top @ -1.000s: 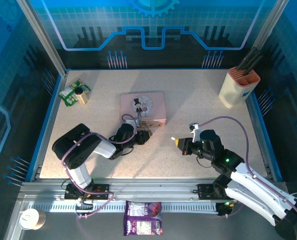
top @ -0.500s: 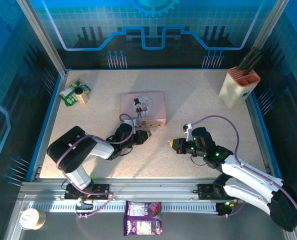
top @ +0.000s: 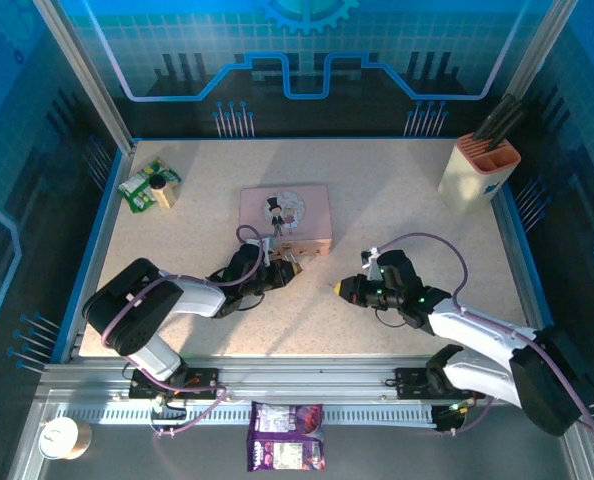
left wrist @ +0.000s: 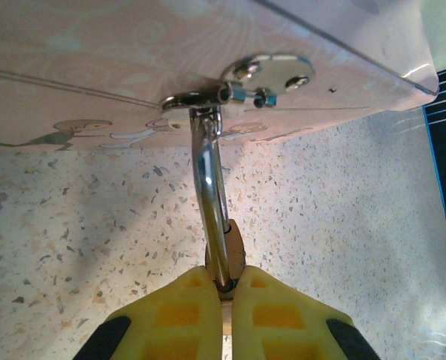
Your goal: Unlock the padlock with the key
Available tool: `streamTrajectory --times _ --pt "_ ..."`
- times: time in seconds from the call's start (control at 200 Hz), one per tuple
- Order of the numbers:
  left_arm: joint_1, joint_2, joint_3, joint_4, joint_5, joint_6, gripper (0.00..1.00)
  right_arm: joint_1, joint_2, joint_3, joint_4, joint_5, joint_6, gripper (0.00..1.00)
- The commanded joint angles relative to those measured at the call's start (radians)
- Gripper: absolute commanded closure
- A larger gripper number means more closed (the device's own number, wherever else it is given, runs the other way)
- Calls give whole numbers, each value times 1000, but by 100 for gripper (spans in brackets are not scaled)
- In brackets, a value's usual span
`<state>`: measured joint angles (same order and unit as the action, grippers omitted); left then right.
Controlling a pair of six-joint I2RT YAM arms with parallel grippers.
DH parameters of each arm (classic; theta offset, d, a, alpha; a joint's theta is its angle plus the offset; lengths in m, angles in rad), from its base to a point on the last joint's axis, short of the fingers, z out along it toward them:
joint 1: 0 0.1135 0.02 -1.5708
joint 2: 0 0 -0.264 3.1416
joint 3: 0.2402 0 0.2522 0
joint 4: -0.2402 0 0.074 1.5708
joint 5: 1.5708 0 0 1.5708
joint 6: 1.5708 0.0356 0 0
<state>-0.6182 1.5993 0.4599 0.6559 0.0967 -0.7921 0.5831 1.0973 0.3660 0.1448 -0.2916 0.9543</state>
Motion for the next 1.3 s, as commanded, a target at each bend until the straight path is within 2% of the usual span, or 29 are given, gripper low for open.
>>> streamTrajectory --times 0.0,0.19,0.395,0.585,0.901,1.296 --pt "3 -43 54 35 45 -32 98 -21 33 -9 114 -48 74 100" --pt "-4 -29 61 81 69 -65 100 -40 111 -3 208 -64 143 100" --pt "-27 -50 82 47 65 -46 100 -85 210 -1 324 -136 208 100" --pt "-30 -40 77 100 58 -66 100 -91 299 -1 436 -179 257 100" --pt "-58 -4 89 150 26 -135 100 -85 415 -46 652 -200 341 100" --pt "-83 -49 89 91 -26 -208 100 -78 460 -84 766 -172 366 100"
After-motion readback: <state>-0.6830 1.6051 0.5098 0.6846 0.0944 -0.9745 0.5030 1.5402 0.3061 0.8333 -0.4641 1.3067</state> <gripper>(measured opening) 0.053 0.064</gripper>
